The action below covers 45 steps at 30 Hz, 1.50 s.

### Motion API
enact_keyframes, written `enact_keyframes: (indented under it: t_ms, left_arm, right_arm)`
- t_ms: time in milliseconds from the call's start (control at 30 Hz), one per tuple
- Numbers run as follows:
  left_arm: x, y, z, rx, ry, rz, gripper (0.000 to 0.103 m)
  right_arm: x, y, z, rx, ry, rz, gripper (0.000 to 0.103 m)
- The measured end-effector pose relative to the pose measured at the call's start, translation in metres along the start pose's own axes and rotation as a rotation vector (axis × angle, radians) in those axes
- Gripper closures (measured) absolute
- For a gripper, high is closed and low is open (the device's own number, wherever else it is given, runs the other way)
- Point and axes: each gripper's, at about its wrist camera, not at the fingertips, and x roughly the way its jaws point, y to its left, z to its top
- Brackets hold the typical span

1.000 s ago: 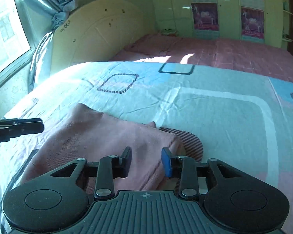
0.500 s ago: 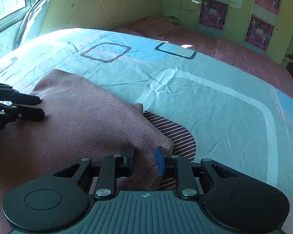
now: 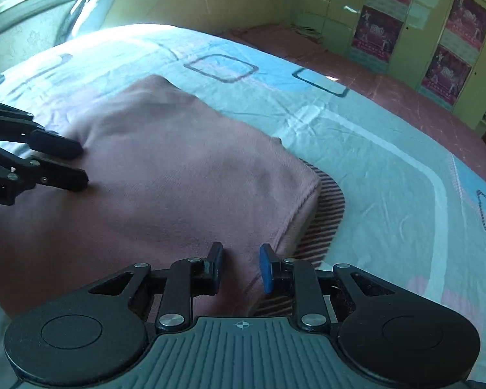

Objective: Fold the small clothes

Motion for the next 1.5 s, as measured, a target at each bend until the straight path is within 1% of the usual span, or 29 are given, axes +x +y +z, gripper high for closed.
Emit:
enact_keyframes:
  t_ms: [33, 67, 233, 300, 333, 433, 533, 567, 600, 633, 667, 767, 800, 867, 967, 1167, 1267, 1367, 1433, 1500]
  left_arm:
    - [0.000, -0.001, 0.001, -0.005, 0.001, 0.008, 0.066]
    - [0.000, -0.001, 0.002, -0.013, 0.002, 0.011, 0.066]
    - [-0.002, -0.003, 0.002, -0.024, -0.003, 0.032, 0.066]
    - [-0.011, -0.005, 0.004, -0.036, -0.019, 0.039, 0.065]
    - [-0.019, -0.008, 0.004, -0.047, -0.033, 0.029, 0.065]
    - [-0.040, -0.017, -0.007, -0.061, -0.056, 0.027, 0.065]
    - [-0.053, -0.028, -0.025, -0.071, -0.060, 0.041, 0.065]
    - [-0.056, -0.031, -0.031, -0.063, -0.059, 0.058, 0.065]
    - [-0.057, -0.033, -0.035, -0.058, -0.059, 0.067, 0.065]
    - [-0.059, -0.035, -0.041, -0.058, -0.050, 0.074, 0.065]
    - [-0.059, -0.035, -0.045, -0.060, -0.040, 0.076, 0.065]
    - [-0.054, -0.035, -0.058, -0.068, 0.008, 0.089, 0.066]
    - [-0.052, -0.035, -0.062, -0.071, 0.015, 0.093, 0.066]
    - [-0.051, -0.037, -0.066, -0.072, 0.014, 0.108, 0.066]
    - [-0.053, -0.042, -0.063, -0.085, 0.018, 0.134, 0.065]
    - [-0.065, -0.057, -0.074, -0.077, 0.023, 0.194, 0.064]
    - [-0.078, -0.066, -0.080, -0.074, 0.020, 0.229, 0.063]
    - [-0.092, -0.074, -0.087, -0.088, 0.014, 0.259, 0.060]
    - [-0.100, -0.081, -0.090, -0.093, 0.006, 0.275, 0.055]
    - [-0.109, -0.088, -0.094, -0.100, -0.004, 0.278, 0.054]
  right_arm:
    - [0.001, -0.005, 0.000, 0.042, 0.002, 0.011, 0.080]
    - [0.001, -0.006, 0.001, 0.052, 0.004, 0.012, 0.080]
    - [-0.007, -0.005, 0.001, 0.055, 0.005, -0.004, 0.080]
    - [-0.021, -0.002, 0.002, 0.058, -0.024, -0.008, 0.080]
    - [-0.030, 0.001, 0.001, 0.046, -0.044, -0.001, 0.080]
    - [-0.056, 0.014, -0.009, -0.004, -0.085, 0.059, 0.080]
    - [-0.068, 0.027, -0.025, -0.069, -0.085, 0.113, 0.080]
    - [-0.067, 0.031, -0.032, -0.097, -0.073, 0.109, 0.080]
    - [-0.064, 0.032, -0.038, -0.123, -0.050, 0.083, 0.080]
    - [-0.058, 0.032, -0.045, -0.144, -0.018, 0.040, 0.080]
    - [-0.054, 0.030, -0.050, -0.146, 0.004, 0.013, 0.080]
    - [-0.052, 0.018, -0.062, -0.064, 0.013, 0.043, 0.080]
    - [-0.051, 0.019, -0.063, -0.066, 0.013, 0.039, 0.080]
    - [-0.050, 0.021, -0.066, -0.056, 0.001, 0.031, 0.080]
    - [-0.052, 0.017, -0.071, -0.020, -0.020, 0.032, 0.080]
    - [-0.070, 0.021, -0.085, -0.025, -0.032, 0.007, 0.080]
    - [-0.087, 0.018, -0.094, 0.020, -0.033, -0.019, 0.080]
    - [-0.113, 0.010, -0.110, 0.121, -0.060, 0.034, 0.080]
    - [-0.130, 0.011, -0.119, 0.145, -0.079, 0.040, 0.080]
    - [-0.146, 0.016, -0.126, 0.155, -0.096, 0.045, 0.080]
